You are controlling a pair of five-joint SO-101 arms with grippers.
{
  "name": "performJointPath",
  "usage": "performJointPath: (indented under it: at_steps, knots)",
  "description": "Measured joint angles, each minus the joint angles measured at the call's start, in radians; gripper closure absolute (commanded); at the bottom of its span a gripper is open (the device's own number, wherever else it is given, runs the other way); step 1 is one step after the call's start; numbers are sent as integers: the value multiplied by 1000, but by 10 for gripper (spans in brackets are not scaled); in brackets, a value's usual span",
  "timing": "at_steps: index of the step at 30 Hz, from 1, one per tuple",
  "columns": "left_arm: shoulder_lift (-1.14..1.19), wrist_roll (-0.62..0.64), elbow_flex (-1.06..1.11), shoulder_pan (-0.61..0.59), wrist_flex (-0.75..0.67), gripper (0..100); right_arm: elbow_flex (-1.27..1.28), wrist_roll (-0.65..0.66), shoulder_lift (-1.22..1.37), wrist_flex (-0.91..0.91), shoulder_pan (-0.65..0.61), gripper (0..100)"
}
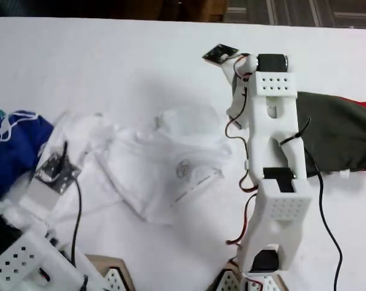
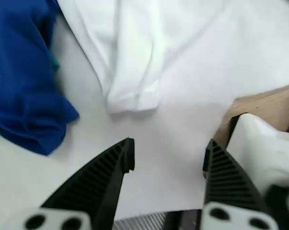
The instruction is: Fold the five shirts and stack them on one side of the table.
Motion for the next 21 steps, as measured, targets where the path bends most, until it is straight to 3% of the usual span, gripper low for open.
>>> performJointPath:
  at_steps: [4,13,21]
  knots:
    - [32,-5,106,-94,-146,748,0,0,0,0,0,815]
    - [38,-5,281,-110,-410,753,35,-9,-49,0,-46,815]
    - [38,41,339,31,-523,823,164,-12,-138,0,-77,815]
